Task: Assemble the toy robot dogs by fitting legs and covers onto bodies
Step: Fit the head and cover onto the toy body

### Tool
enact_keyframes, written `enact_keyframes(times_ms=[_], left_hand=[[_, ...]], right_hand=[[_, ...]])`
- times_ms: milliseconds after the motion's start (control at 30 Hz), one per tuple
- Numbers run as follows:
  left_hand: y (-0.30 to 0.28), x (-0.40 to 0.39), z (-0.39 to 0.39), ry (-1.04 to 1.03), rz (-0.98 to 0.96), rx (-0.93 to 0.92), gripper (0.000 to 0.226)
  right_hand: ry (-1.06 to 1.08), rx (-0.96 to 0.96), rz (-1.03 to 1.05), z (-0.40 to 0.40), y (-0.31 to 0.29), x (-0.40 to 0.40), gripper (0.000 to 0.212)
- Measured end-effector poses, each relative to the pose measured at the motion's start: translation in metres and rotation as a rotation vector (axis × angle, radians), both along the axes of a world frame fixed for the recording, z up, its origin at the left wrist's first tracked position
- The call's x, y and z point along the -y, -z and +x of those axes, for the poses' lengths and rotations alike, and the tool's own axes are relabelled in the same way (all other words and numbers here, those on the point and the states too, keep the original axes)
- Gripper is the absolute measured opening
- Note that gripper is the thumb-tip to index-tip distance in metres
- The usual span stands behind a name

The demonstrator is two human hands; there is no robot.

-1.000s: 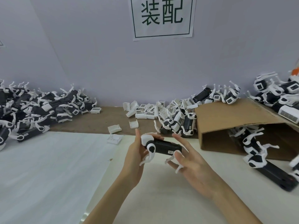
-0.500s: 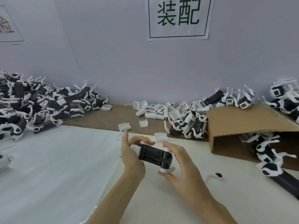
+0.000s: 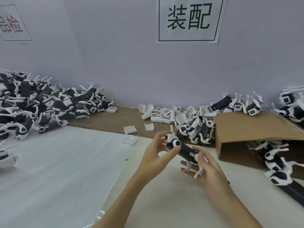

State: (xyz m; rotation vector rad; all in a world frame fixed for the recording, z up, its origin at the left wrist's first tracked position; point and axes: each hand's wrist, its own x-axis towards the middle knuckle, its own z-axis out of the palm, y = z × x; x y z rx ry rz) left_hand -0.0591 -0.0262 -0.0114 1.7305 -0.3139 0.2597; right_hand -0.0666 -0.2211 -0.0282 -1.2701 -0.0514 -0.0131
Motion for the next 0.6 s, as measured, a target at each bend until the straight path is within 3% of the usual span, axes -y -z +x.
enact_keyframes(times_ms=[67,233,367,500,600], left_hand=[[0.002,0.004,-0.002,-0.017,0.078,0.118,0.053],[0.004,0.017,-0.011,-0.01,0.311,0.402,0.077],[0.003,0.026,-0.017,0.012,0.35,0.476,0.071],[0.002,0.033,-0.022,0.009,0.213,0.415,0.048],[-0.005,0.037,-0.025,0.018,-0.017,0.162,0.019]], right_hand=[[-0.099,0.038,-0.089,0.001,0.002,0.007,0.032],[-0.073,0.327,-0.597,-0.006,0.005,0.001,0.074],[0.04,0.411,-0.613,-0.005,0.009,0.001,0.086],[0.131,0.54,-0.66,-0.005,0.009,0.005,0.071],[0.22,0.57,-0.752,-0.005,0.008,0.009,0.07]])
